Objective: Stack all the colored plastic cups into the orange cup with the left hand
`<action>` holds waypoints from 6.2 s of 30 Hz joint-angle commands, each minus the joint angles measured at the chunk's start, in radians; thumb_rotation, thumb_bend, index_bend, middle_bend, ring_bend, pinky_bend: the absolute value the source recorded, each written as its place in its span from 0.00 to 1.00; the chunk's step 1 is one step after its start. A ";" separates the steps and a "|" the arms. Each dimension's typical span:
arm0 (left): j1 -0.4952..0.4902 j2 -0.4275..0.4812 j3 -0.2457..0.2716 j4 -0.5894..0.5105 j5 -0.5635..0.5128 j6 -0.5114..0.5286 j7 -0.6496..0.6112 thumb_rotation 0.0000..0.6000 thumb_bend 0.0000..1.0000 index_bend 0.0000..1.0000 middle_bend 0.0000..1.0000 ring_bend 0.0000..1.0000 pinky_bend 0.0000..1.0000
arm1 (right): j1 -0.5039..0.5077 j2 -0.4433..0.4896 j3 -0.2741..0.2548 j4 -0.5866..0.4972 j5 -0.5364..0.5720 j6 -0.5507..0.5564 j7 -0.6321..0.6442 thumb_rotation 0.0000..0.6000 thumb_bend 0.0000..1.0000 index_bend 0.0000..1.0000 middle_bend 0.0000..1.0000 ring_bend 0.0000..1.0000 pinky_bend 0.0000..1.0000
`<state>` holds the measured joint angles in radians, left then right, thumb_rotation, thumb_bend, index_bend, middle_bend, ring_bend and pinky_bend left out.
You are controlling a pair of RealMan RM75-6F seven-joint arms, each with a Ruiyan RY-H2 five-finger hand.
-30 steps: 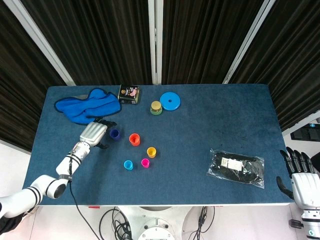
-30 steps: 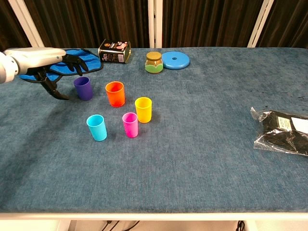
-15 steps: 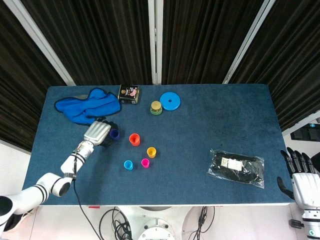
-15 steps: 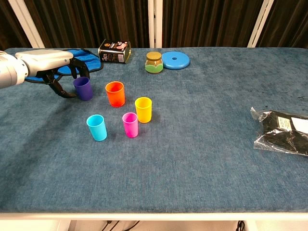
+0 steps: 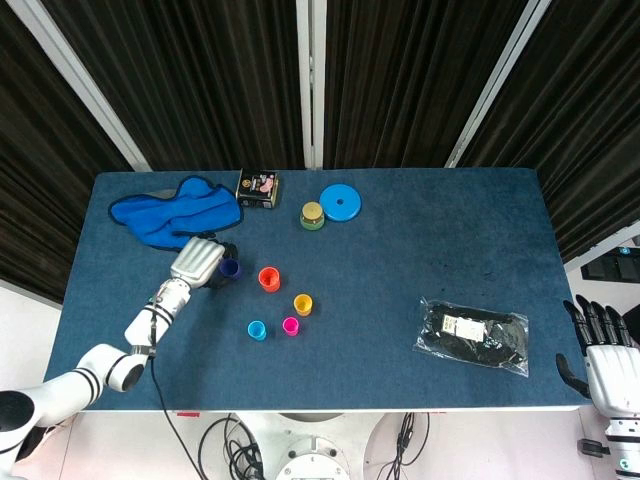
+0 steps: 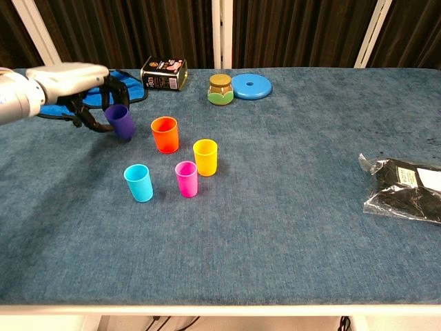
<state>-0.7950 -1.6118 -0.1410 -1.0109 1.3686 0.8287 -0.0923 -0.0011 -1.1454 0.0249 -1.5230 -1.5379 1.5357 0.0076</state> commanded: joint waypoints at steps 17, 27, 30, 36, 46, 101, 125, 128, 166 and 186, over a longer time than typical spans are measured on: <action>-0.012 0.167 -0.068 -0.415 -0.104 0.072 0.245 1.00 0.31 0.48 0.44 0.45 0.21 | 0.002 0.002 -0.002 -0.003 -0.011 -0.001 -0.002 1.00 0.33 0.00 0.00 0.00 0.00; -0.039 0.089 -0.068 -0.366 -0.209 0.025 0.290 1.00 0.31 0.48 0.44 0.45 0.21 | 0.002 0.004 0.001 0.006 -0.007 -0.001 0.016 1.00 0.33 0.00 0.00 0.00 0.00; -0.043 0.064 -0.070 -0.330 -0.224 0.023 0.284 1.00 0.31 0.48 0.44 0.45 0.21 | 0.003 0.005 0.001 0.010 -0.006 -0.003 0.023 1.00 0.33 0.00 0.00 0.00 0.00; -0.048 0.041 -0.064 -0.303 -0.223 0.027 0.285 1.00 0.31 0.48 0.44 0.45 0.21 | 0.004 0.005 0.004 0.017 0.002 -0.008 0.033 1.00 0.33 0.00 0.00 0.00 0.00; -0.049 0.027 -0.070 -0.305 -0.215 0.046 0.267 1.00 0.31 0.48 0.44 0.45 0.21 | 0.006 -0.001 0.005 0.025 0.007 -0.016 0.038 1.00 0.33 0.00 0.00 0.00 0.00; -0.117 0.001 0.013 -0.379 0.026 0.024 0.250 1.00 0.23 0.28 0.31 0.31 0.18 | -0.009 0.000 0.000 0.034 0.001 0.005 0.066 1.00 0.33 0.00 0.00 0.00 0.00; -0.171 -0.045 0.016 -0.277 0.001 -0.060 0.236 1.00 0.23 0.29 0.31 0.31 0.19 | -0.004 0.001 0.003 0.057 0.015 -0.017 0.096 1.00 0.33 0.00 0.00 0.00 0.00; -0.176 -0.050 0.015 -0.269 -0.007 -0.067 0.242 1.00 0.23 0.29 0.31 0.31 0.19 | -0.006 0.001 0.004 0.059 0.016 -0.015 0.099 1.00 0.33 0.00 0.00 0.00 0.00; -0.124 0.096 -0.020 -0.421 -0.060 0.042 0.313 1.00 0.25 0.52 0.52 0.43 0.28 | -0.006 -0.003 0.004 0.070 0.019 -0.021 0.106 1.00 0.33 0.00 0.00 0.00 0.00; -0.119 0.061 -0.030 -0.285 -0.167 -0.011 0.285 1.00 0.25 0.52 0.52 0.43 0.28 | -0.003 0.003 0.007 0.053 0.030 -0.031 0.086 1.00 0.33 0.00 0.00 0.00 0.00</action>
<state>-0.9139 -1.5461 -0.1724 -1.3010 1.2040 0.8209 0.1968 -0.0045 -1.1428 0.0318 -1.4711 -1.5086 1.5052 0.0931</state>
